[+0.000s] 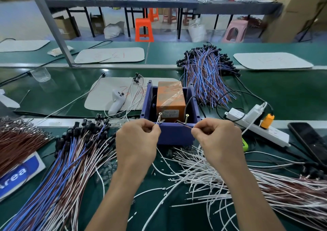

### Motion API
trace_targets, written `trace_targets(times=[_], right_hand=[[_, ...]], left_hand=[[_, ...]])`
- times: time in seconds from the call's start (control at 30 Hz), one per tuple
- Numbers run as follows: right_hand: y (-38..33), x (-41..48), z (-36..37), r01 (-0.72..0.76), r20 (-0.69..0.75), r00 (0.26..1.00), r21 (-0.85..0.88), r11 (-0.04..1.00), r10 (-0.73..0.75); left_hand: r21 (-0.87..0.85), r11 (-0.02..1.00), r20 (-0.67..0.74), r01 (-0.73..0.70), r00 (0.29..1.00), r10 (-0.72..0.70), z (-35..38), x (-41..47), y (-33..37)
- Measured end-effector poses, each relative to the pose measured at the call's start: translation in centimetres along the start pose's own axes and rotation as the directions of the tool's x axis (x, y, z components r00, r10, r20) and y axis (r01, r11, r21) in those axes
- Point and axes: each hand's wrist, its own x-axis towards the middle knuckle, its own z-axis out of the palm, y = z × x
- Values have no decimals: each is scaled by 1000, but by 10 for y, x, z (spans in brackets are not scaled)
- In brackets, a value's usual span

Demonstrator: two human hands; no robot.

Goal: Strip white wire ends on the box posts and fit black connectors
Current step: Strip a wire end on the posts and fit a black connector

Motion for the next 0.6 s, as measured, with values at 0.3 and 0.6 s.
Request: trace_targets(times=[0.3,0.6], right_hand=[[-2,4,1,-10,10,1000,8,1000,10],[-1,4,-1,-21,-1,1000,1,1000,21]], left_hand=[[9,1000,13,9,1000,-9,2,1,-1],[-21,1000,18,-19,1000,20,3,2,-3]])
